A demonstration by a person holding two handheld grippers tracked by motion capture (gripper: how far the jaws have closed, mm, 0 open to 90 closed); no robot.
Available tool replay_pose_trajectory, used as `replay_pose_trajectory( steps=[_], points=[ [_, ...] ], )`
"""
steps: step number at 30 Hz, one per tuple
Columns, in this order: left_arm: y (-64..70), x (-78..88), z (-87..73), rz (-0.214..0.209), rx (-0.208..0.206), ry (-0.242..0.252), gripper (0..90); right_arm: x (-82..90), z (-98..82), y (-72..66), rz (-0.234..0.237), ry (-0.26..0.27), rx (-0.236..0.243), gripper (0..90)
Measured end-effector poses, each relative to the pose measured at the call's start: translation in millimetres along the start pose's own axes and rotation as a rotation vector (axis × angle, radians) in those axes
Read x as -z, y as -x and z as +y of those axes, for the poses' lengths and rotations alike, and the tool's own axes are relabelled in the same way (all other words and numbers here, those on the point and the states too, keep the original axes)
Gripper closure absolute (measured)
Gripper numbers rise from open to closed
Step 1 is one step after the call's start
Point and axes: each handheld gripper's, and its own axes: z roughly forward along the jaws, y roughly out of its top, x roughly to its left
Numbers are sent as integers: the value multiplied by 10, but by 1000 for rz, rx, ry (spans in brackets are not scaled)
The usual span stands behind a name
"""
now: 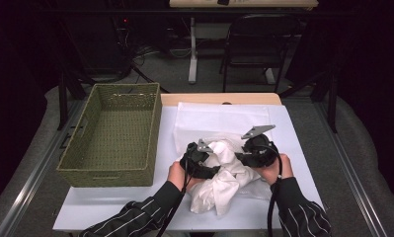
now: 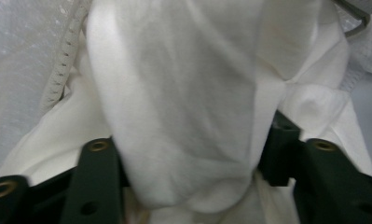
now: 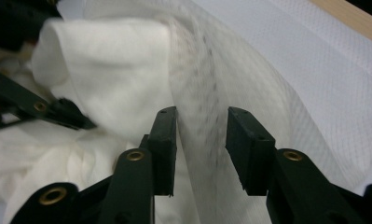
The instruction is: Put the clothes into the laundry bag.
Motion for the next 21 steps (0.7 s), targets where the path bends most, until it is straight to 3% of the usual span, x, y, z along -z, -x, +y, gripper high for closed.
replay_pose_trajectory(
  steps=[3,4,5,10,13,14,16,19,21],
  points=[
    [21,-38,-23,17,-17,0,599,-95,37,-27,-6,-15,6,719],
    [31,-51,-29,21,-20,0,640,-157,41,-44,1,-25,11,824],
    [37,-57,-36,27,-19,3,653,-161,38,-56,-2,-22,14,874],
    [62,-59,-1,49,-20,-6,666,-66,51,-67,35,7,3,900],
    [49,-42,89,44,13,2,667,48,83,-112,84,39,6,900],
    [44,-40,149,48,28,18,660,131,102,-164,118,61,6,900],
    [42,-49,165,42,36,27,653,164,107,-187,127,63,10,900],
    [28,-109,148,32,29,20,590,145,68,-185,110,46,20,900],
    [5,-75,117,10,20,19,475,35,-8,-129,91,7,9,900]
  ],
)
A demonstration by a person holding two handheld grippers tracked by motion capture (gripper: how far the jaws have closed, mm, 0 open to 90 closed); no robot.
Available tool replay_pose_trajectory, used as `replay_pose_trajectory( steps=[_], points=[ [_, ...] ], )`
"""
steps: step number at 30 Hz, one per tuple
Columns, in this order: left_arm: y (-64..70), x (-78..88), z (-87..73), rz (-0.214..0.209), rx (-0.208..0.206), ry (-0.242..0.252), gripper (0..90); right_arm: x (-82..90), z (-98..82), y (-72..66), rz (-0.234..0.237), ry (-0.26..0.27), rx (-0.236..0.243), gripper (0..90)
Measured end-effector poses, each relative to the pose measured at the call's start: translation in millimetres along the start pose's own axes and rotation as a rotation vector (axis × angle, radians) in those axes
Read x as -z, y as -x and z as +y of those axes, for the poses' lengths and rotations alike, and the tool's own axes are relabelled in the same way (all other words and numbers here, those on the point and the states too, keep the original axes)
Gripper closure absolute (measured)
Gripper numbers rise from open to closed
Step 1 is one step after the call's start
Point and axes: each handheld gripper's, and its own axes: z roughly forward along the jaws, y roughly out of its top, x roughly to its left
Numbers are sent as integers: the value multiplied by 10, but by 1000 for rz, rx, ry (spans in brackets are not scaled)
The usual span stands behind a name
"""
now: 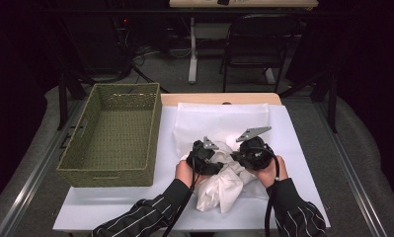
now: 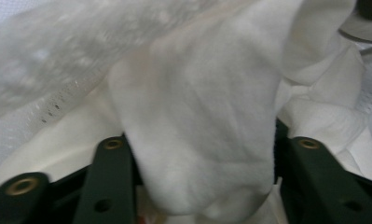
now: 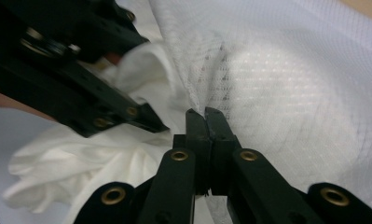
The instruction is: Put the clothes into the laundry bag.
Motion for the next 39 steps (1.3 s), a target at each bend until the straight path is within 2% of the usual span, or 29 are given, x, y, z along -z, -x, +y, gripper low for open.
replay_pose_trajectory(
  steps=[1,2,4,5,6,7,8,9,10,11,13,14,15,16,18,19,20,21,24,26,28,29,31,32,33,34,35,36,39],
  points=[
    [0,0,0,0,0,0,420,0,0,0,0,0,0,900],
    [-2,29,-6,2,-5,0,420,-17,-16,14,-1,-3,-4,899],
    [-3,110,-23,-6,-15,1,332,-22,-26,29,-4,-1,-9,895],
    [1,160,-34,-6,-28,7,286,-16,-20,32,-10,1,-4,873],
    [3,211,-45,-9,-48,7,286,-16,-20,32,-10,1,-4,873],
    [10,254,-60,-12,-48,15,265,-18,-18,29,-13,2,-3,841],
    [21,335,-87,-15,-54,23,231,-39,-13,26,-17,-5,1,770],
    [21,335,-87,-15,-54,23,226,-39,-13,26,-17,-5,1,770],
    [24,366,-106,-19,-53,27,226,-49,-11,28,-19,-5,2,704],
    [26,382,-126,-20,-54,29,223,-62,-8,19,-25,-13,-7,684],
    [12,365,-176,-7,-57,6,223,-99,-7,13,-30,-17,-7,670],
    [-5,333,-208,-13,-46,-2,225,-122,-7,7,-38,-30,-3,684],
    [-22,276,-246,-24,-37,-9,227,-146,-9,7,-43,-39,3,736],
    [-26,239,-269,-36,-34,-9,238,-169,-14,4,-42,-43,2,794],
    [-23,159,-319,-48,-29,10,352,-181,-12,-7,-43,-45,9,869],
    [-15,121,-335,-40,-24,26,444,-175,-8,-13,-36,-40,6,876],
    [-12,93,-340,-28,-27,27,603,-151,6,-27,-29,-32,6,885],
    [-11,76,-336,-27,-34,23,603,-151,6,-27,-29,-32,6,885],
    [5,62,-293,-14,-26,8,690,-85,31,-29,-4,0,1,889],
    [17,75,-239,-6,-19,1,697,-25,53,-40,8,27,-11,891],
    [17,81,-129,-7,25,5,704,68,99,-100,49,60,2,893],
    [17,81,-129,-7,25,5,704,84,107,-126,62,63,3,893],
    [21,50,-43,-15,59,27,703,91,115,-154,70,66,14,893],
    [25,13,-17,-17,86,44,697,82,116,-177,68,55,22,893],
    [26,-28,0,-24,89,42,681,54,104,-178,63,43,25,893],
    [31,-64,3,-23,75,36,646,13,81,-152,54,31,20,893],
    [28,-82,-5,-36,66,34,547,-64,18,-86,45,-1,-2,893],
    [16,-75,-17,-45,51,31,547,-64,18,-86,45,-1,-2,893],
    [-11,22,-72,-38,28,43,370,-97,-44,-22,34,-21,-19,892]
  ],
)
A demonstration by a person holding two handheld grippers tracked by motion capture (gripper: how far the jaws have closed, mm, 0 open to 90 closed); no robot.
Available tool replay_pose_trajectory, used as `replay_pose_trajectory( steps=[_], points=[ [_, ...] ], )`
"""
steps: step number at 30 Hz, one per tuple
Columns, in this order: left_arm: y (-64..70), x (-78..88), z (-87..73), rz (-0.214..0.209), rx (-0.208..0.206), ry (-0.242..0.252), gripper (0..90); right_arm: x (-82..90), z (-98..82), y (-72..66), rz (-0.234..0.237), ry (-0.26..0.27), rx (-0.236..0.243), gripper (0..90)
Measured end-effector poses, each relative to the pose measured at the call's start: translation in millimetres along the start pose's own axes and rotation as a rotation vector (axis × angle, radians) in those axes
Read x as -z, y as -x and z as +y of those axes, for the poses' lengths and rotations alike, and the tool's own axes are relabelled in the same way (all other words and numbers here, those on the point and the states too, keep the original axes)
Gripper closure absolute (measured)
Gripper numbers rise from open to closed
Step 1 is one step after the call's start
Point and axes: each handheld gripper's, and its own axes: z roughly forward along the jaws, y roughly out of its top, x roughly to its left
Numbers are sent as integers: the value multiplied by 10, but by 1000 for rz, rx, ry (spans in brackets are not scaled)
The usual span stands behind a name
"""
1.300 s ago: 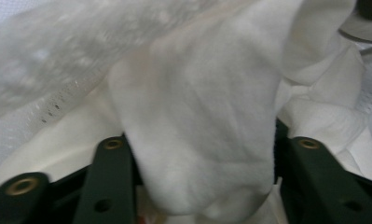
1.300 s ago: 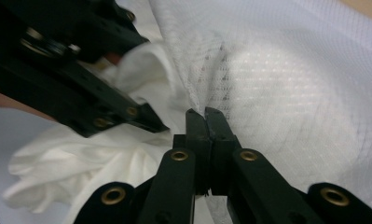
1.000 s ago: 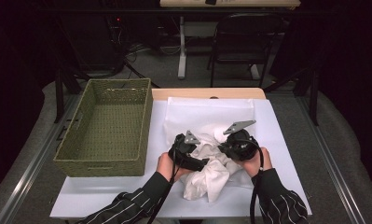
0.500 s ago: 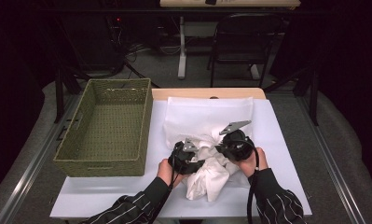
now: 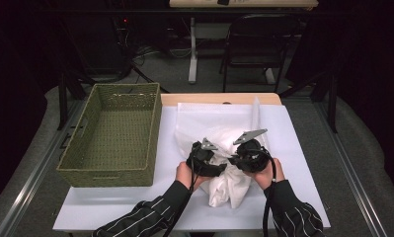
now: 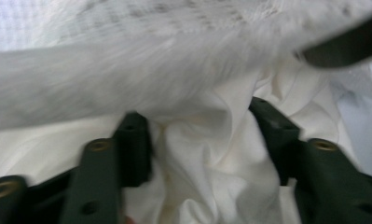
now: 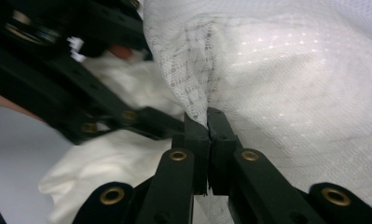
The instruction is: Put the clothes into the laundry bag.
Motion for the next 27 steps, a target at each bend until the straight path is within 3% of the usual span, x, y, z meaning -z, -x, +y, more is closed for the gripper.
replay_pose_trajectory(
  steps=[4,6,8,11,13,14,16,19,21,27],
  points=[
    [7,256,-79,-7,-33,17,239,20,-5,22,-5,7,2,889],
    [28,352,-137,20,-54,27,209,26,-3,24,-8,12,2,889],
    [17,360,-205,41,-61,9,178,28,0,25,-9,14,1,888],
    [-22,243,-269,40,-28,-18,182,23,9,27,-7,19,-3,888],
    [-16,137,-279,49,-24,-6,223,16,19,9,-5,20,-2,888],
    [-11,95,-280,58,-39,6,296,15,24,-3,-4,19,-1,888],
    [-8,18,-285,55,-28,38,495,15,29,-17,0,21,1,888],
    [7,-66,-275,41,-30,49,682,14,29,-25,10,24,-3,890],
    [-3,-73,-242,34,-4,54,729,18,34,-34,20,25,-2,891],
    [-40,-17,-29,9,81,115,745,130,90,-107,76,76,12,893]
  ],
)
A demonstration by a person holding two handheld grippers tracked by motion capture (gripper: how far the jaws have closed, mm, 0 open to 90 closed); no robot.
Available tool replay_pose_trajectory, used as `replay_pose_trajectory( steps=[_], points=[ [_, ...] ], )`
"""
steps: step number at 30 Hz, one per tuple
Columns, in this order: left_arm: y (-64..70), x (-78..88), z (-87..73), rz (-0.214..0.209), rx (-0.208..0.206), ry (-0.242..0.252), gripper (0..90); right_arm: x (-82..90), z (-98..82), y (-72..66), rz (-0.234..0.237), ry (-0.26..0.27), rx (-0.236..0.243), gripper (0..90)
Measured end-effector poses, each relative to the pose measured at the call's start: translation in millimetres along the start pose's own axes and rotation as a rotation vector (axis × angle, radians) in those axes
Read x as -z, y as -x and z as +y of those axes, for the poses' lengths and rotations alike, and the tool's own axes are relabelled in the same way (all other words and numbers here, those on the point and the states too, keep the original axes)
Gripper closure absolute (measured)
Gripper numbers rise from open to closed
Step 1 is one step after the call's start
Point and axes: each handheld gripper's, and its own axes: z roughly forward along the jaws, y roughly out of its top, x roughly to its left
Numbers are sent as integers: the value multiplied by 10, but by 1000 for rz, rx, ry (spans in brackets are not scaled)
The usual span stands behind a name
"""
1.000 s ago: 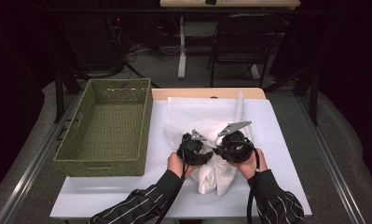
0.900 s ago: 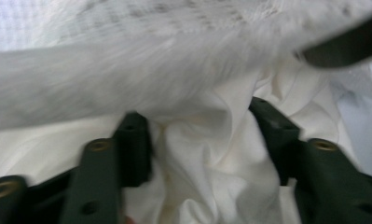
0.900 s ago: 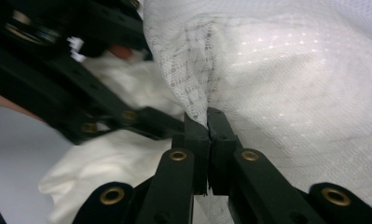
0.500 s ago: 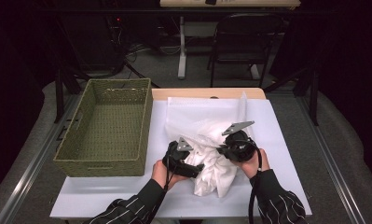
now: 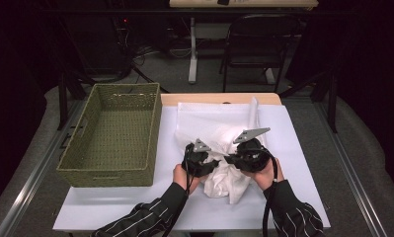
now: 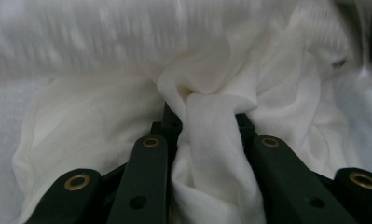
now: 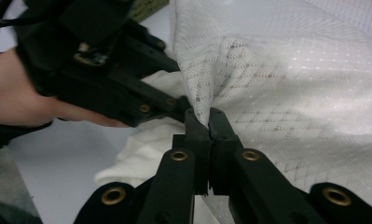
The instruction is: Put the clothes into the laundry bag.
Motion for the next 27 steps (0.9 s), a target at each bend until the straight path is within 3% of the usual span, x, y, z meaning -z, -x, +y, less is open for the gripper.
replay_pose_trajectory(
  steps=[3,6,10,15,20,24,27],
  points=[
    [-9,-96,-3,-3,-13,-33,719,-22,-7,-13,-14,-19,13,892],
    [-23,-109,-40,-5,-41,-47,597,-125,-82,69,-42,-70,-7,890],
    [-44,26,-52,-7,-81,-66,383,-125,-132,151,-59,-79,-28,887],
    [-18,182,-109,-1,-144,-82,214,-105,-141,175,-71,-75,-32,885],
    [2,247,-212,16,-186,-116,177,-105,-137,168,-77,-74,-28,883],
    [-26,187,-271,24,-164,-124,175,-106,-137,168,-78,-73,-33,879],
    [-30,104,-292,30,-170,-145,167,-113,-139,166,-81,-76,-33,874]
  ],
)
